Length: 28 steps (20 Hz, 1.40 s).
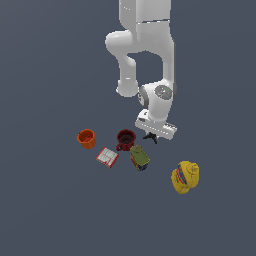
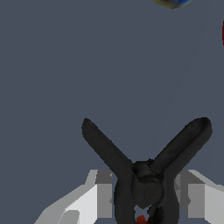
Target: Pick up a designated object from a clutter of objects.
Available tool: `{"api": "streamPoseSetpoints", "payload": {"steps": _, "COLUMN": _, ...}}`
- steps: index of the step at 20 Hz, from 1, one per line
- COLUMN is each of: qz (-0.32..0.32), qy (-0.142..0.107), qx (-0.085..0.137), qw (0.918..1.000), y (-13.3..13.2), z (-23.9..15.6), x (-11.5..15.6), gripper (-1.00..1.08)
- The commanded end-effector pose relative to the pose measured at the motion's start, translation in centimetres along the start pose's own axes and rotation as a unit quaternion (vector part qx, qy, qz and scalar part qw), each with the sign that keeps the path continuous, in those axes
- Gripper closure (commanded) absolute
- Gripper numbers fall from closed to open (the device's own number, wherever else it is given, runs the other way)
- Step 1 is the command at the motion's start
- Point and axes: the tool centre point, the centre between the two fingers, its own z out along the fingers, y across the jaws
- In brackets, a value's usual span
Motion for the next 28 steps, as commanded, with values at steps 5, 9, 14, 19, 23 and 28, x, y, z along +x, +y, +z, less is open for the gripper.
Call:
{"api": "streamPoseSetpoints", "payload": {"steps": 5, "qz": 0.000, "qy": 0.000, "qx": 0.000, "qw": 1.0000, "y": -0.7, "z": -2.4, "x": 0.9, "gripper": 1.08}}
{"api": "streamPoseSetpoints", "payload": {"steps": 9, "qz": 0.000, "qy": 0.000, "qx": 0.000, "qw": 1.0000, "y": -1.3, "z": -4.8, "x": 1.7, "gripper": 1.08}}
{"api": "streamPoseSetpoints", "payload": {"steps": 14, "qz": 0.000, "qy": 0.000, "qx": 0.001, "qw": 1.0000, "y": -2.5, "z": -8.7, "x": 3.0, "gripper": 1.08}}
{"api": "streamPoseSetpoints", "payload": {"steps": 19, "qz": 0.000, "qy": -0.001, "qx": 0.001, "qw": 1.0000, "y": -3.7, "z": -13.0, "x": 4.5, "gripper": 1.08}}
{"api": "streamPoseSetpoints", "payload": {"steps": 23, "qz": -0.001, "qy": -0.001, "qx": 0.001, "qw": 1.0000, "y": -4.7, "z": -16.6, "x": 5.7, "gripper": 1.08}}
{"api": "streamPoseSetpoints", "payload": {"steps": 28, "qz": -0.001, "qy": -0.001, "qx": 0.001, "qw": 1.0000, "y": -6.0, "z": -21.0, "x": 7.3, "gripper": 1.08}}
